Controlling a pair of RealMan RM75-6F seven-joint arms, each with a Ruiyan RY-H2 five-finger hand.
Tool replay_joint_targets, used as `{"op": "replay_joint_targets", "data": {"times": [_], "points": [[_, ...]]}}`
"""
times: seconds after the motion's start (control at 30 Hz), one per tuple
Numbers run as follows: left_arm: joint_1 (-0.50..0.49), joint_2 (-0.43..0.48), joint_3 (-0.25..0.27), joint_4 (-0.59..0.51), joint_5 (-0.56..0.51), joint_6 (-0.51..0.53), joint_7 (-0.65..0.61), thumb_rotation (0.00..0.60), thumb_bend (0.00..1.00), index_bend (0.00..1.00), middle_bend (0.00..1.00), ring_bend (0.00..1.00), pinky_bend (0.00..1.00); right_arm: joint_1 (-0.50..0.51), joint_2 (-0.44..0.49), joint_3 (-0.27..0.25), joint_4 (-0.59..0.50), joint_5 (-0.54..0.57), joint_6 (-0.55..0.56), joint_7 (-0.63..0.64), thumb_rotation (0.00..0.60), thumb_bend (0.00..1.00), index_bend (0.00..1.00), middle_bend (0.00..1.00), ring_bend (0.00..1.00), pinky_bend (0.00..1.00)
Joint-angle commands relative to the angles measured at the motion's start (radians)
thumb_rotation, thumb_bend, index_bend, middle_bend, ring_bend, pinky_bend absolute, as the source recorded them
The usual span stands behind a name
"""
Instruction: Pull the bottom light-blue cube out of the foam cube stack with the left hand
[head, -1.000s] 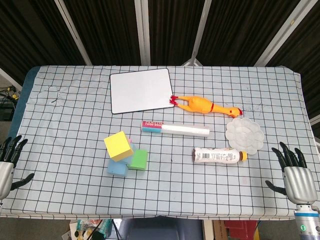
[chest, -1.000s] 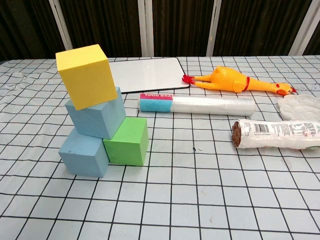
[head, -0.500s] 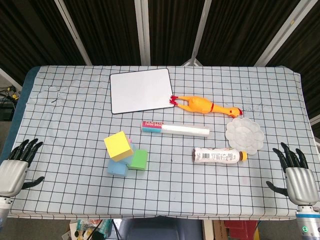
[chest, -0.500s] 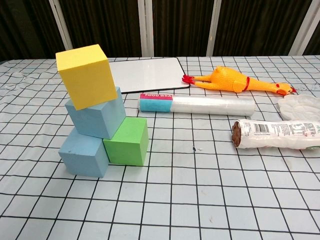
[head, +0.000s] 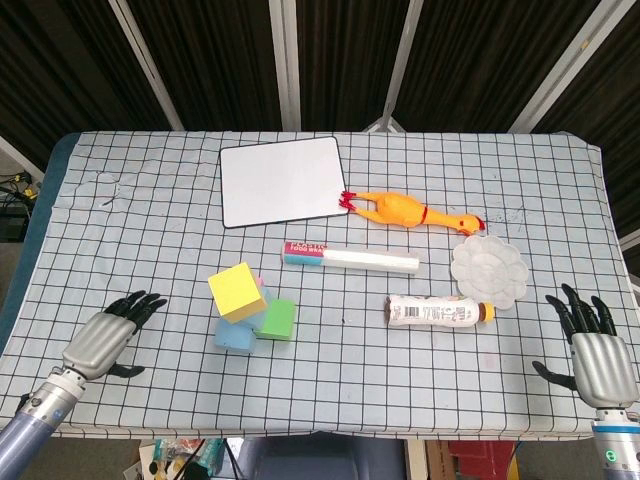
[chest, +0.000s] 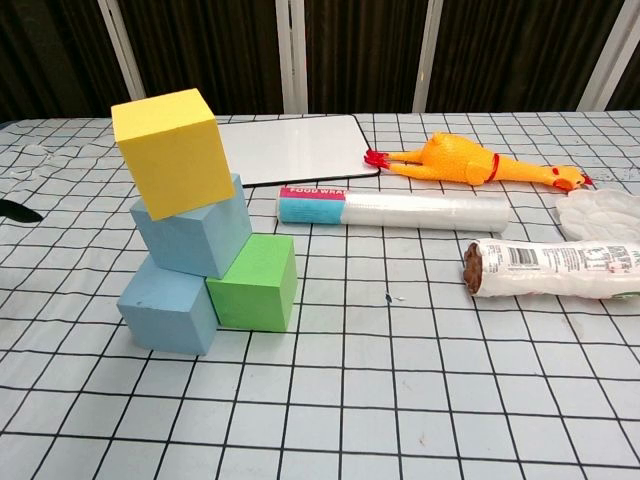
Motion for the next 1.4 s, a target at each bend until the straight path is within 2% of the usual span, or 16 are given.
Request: {"op": "replay_joint_targets", "data": {"times": [0.03, 0.17, 0.33, 0.87, 1.2, 1.4], "points": [[-0.05, -0.025, -0.018, -0.048, -0.084, -0.066, 0.101, 0.6, 0.08, 0.06, 0.07, 0.0, 0.15, -0.002, 0.004, 0.0, 0.001, 0.0, 0.002, 0.007, 0.6, 0.02, 0.16, 0.04, 0.14, 0.04], [-0.082, -0.062, -0.031, -0.06, -0.143, -0.096, 0.178, 0.6, 0.08, 0.11, 0.09, 0.0, 0.15, -0.001, 0.007, 0.001, 0.002, 0.004, -0.003, 0.01, 0.6, 0.02, 0.16, 0.04, 0.14, 0.04], [-0.113, -0.118, -0.042, -0.061, -0.19, -0.105, 0.236, 0.6, 0.08, 0.1, 0.11, 0.04, 0.19, -0.001, 0.009, 0.0, 0.001, 0.003, -0.003, 0.013, 0.6, 0.02, 0.16, 0.04, 0.14, 0.04], [-0.189, -0.248, -0.048, -0.031, -0.286, -0.114, 0.331, 0.6, 0.08, 0.1, 0.11, 0.04, 0.19, -0.002, 0.023, 0.002, 0.002, 0.004, -0.004, 0.045, 0.6, 0.02, 0.16, 0.04, 0.14, 0.04], [-0.23, -0.315, -0.056, -0.024, -0.31, -0.091, 0.393, 0.6, 0.08, 0.1, 0.11, 0.04, 0.19, 0.002, 0.022, 0.0, 0.001, 0.003, -0.013, 0.036, 0.6, 0.02, 0.16, 0.04, 0.14, 0.04], [-0.233, -0.359, -0.06, -0.01, -0.268, -0.025, 0.412, 0.6, 0.08, 0.12, 0.12, 0.04, 0.19, 0.007, 0.019, -0.003, 0.001, 0.001, -0.02, 0.022, 0.6, 0.02, 0.16, 0.04, 0.14, 0.04]]}}
